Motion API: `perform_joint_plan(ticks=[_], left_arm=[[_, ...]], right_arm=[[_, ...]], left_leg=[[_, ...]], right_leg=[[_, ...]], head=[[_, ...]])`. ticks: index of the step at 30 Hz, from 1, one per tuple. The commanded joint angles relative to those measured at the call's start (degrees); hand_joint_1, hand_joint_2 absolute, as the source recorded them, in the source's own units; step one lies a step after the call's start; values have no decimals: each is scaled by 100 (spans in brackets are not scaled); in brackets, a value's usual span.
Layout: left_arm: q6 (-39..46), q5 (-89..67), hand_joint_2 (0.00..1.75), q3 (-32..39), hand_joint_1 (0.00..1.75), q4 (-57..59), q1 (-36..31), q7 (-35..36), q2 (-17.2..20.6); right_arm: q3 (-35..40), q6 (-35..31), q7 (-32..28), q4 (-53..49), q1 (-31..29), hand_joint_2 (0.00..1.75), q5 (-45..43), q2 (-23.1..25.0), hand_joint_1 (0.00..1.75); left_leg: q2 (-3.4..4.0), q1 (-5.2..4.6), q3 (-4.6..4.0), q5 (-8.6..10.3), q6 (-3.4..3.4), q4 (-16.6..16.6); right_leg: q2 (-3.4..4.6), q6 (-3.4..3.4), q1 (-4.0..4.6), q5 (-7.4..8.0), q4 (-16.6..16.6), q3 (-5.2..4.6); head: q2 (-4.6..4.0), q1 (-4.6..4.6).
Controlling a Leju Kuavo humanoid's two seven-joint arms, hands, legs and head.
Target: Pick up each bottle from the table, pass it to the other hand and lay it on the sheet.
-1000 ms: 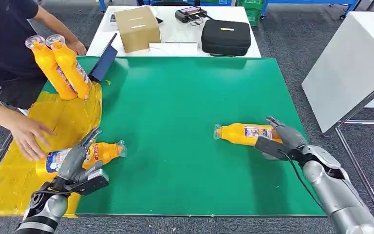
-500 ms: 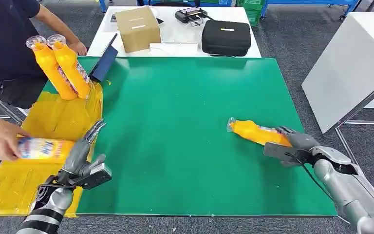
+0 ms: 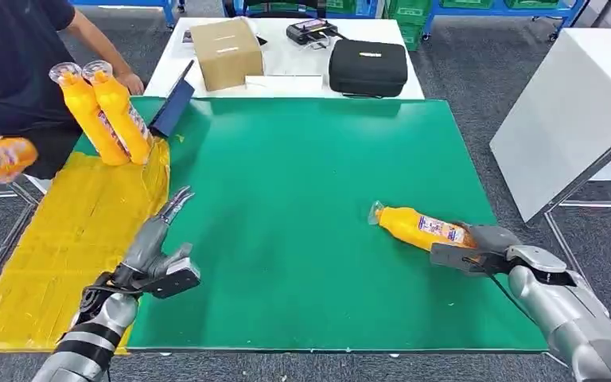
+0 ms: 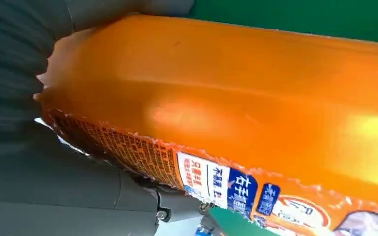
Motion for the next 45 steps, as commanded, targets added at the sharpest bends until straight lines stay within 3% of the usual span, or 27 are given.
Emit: perform_joint_plan(ticks=[1, 3, 4, 6, 7, 8, 9, 10, 11, 16, 22, 26, 30, 45], left_arm=[[-624, 972, 0, 326, 0, -543, 474, -60, 26], [-1584, 1988, 0, 865, 0, -1471, 1110, -86, -124], [-2180, 2595, 0, 1118, 0, -1834, 1355, -11, -241], [-3385, 3925, 0, 1579, 0, -2449, 1777, 201, -539], [-3878, 4529, 175, 1682, 0, -2611, 1914, 312, -695], [-3903, 4540, 175, 1661, 0, -2758, 2013, 330, -737], [-4214, 4957, 0, 1633, 0, -2839, 2070, 446, -858], [-4322, 5137, 0, 1571, 0, -2978, 2160, 471, -955], [-4266, 5168, 175, 1476, 0, -3096, 2214, 549, -1003], [-4227, 5395, 175, 1286, 0, -3235, 2280, 668, -1025], [-4348, 5565, 175, 1237, 0, -3273, 2310, 665, -1054], [-4053, 5282, 175, 639, 0, -3712, 2593, 579, -1400], [-3761, 5224, 175, 200, 0, -3696, 2611, 548, -1349], [-3739, 5134, 175, 170, 0, -3614, 2492, 466, -1312]], right_arm=[[-500, -995, -211, 189, 512, 175, -319, 1053, 175], [-1024, -1353, -350, -1057, 830, 175, -613, 1461, 175], [-1236, -1411, -438, -1729, 1035, 175, -797, 1676, 175], [-1551, -1258, -647, -3117, 1505, 175, -1427, 2158, 175], [-1539, -1195, -798, -3633, 1674, 175, -1708, 2324, 175], [-1416, -1194, -604, -3951, 1768, 175, -1726, 2345, 175], [-1345, -1132, -806, -4331, 1901, 175, -2079, 2489, 175], [-1190, -1107, -845, -4550, 1954, 175, -2115, 2590, 175], [-1032, -1148, -769, -4703, 1984, 175, -2119, 2642, 175], [-797, -1238, -808, -4771, 2006, 175, -2219, 2666, 175], [-682, -1123, -1001, -4756, 1975, 175, -2310, 2708, 175], [265, -1107, -893, -4708, 1961, 175, -2096, 3197, 175], [967, -1237, -750, -4211, 1739, 175, -2091, 3425, 175], [1682, -1284, -636, -3333, 1508, 175, -1879, 3626, 175]], left_leg=[[-3, 18, -5, 17, -8, -16], [48, 15, -3, 12, -8, -22], [76, 16, -13, 5, -10, -19], [135, 16, -7, -9, -13, -11], [148, 13, -13, -7, -15, -11], [175, 15, -14, -11, -18, -7], [167, 15, -21, -13, -15, -4], [154, 13, -29, -6, -14, 0], [144, 10, -50, -4, -18, 2], [40, 14, -133, 27, -23, 9], [37, 8, -166, 40, -20, 2], [55, 3, -169, 35, -20, 5], [48, 4, -163, 38, -22, -2], [47, 8, -161, 40, -21, -5]], right_leg=[[14, -11, 18, 22, -31, 5], [69, -25, 18, 43, -31, -7], [87, -20, 24, 48, -26, 40], [140, -27, 26, 55, -13, 40], [158, -28, 23, 57, -9, 23], [184, -29, 25, 57, -2, 11], [173, -28, 29, 57, -1, 14], [148, -33, 31, 58, 2, -3], [144, -38, 29, 51, 16, -29], [57, -32, 24, 38, 32, -88], [45, -29, 16, 49, 27, -112], [65, -30, 13, 49, 30, -117], [57, -32, 15, 50, 25, -116], [60, -34, 17, 50, 21, -110]], head=[[0, 0], [0, 2], [0, 0], [0, 0], [0, 2], [0, -4], [0, -2], [0, -4], [0, -4], [0, -7], [0, -4], [0, -2], [0, -4], [0, -2]])
